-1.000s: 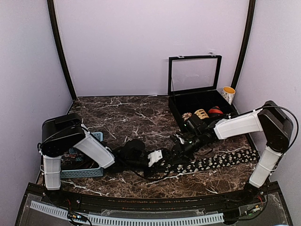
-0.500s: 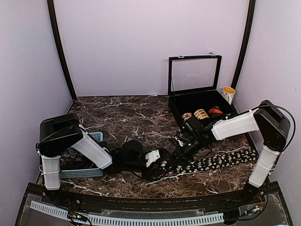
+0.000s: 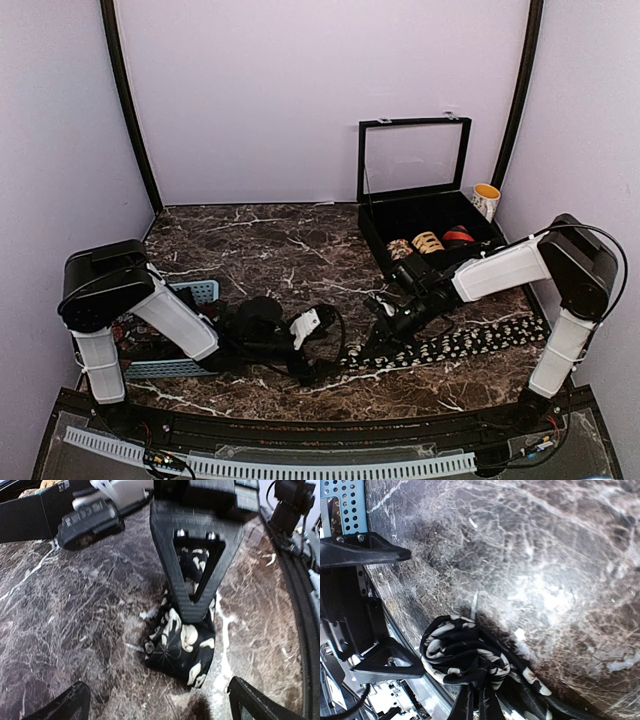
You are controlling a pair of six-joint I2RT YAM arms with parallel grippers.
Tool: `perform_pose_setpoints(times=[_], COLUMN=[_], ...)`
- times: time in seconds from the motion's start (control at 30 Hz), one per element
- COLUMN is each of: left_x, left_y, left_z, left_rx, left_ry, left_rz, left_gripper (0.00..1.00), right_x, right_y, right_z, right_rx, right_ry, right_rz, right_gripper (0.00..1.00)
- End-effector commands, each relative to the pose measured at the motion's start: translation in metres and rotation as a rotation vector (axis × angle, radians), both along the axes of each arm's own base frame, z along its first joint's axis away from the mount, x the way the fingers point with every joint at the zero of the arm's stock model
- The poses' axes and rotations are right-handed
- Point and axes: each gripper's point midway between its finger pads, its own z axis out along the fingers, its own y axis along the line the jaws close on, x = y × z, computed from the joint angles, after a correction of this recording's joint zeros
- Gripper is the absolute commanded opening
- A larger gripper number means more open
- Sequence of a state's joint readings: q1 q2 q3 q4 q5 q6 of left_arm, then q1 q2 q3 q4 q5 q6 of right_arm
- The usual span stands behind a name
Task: Roll the ties
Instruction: Roll the tie at the center of the board.
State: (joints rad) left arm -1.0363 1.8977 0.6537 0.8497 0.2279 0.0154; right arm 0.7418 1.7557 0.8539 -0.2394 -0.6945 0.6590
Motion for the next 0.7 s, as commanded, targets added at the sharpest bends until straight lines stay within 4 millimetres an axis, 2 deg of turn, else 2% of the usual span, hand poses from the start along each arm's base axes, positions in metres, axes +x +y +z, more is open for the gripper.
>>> perform_pose_setpoints(times=[0.0, 0.1, 0.27, 0.37, 0.47, 0.57, 0.67], left_x=[-0.01, -0.022, -0.011, -0.006, -0.004, 0.001, 0.005], left_y=[-0.018, -0.028, -0.039, -0.048, -0.058, -0.057, -0.048], left_z=[0.016, 0.002, -0.01, -0.018, -0.026, -0.037, -0.046], left_rx=[-0.09, -0.022, 0.009, 0.032, 0.061, 0.109, 0.159], left_ry=[0.063, -0.026, -0.115, -0.142, -0.146, -0.169, -0.181], left_rz=[-0.112, -0.19, -0.2, -0.222, -0.253, -0.244, -0.218], left_gripper=[0.99, 0.99, 0.99, 0.96, 0.85, 0.76, 0.54], right_x=[-0.004, -0.005, -0.007, -0.007, -0.004, 0.004, 0.01], right_y=[-0.02, -0.026, -0.038, -0.042, -0.039, -0.032, -0.025], right_z=[-0.017, -0.023, -0.034, -0.04, -0.042, -0.039, -0.037], right_rx=[-0.078, -0.096, -0.144, -0.169, -0.163, -0.152, -0.135], right_ry=[0.006, 0.017, 0.032, 0.034, 0.031, 0.01, 0.002], right_rz=[-0.028, -0.035, -0.049, -0.049, -0.043, -0.02, -0.007], right_gripper=[0.0, 0.0, 0.0, 0.0, 0.0, 0.0, 0.0])
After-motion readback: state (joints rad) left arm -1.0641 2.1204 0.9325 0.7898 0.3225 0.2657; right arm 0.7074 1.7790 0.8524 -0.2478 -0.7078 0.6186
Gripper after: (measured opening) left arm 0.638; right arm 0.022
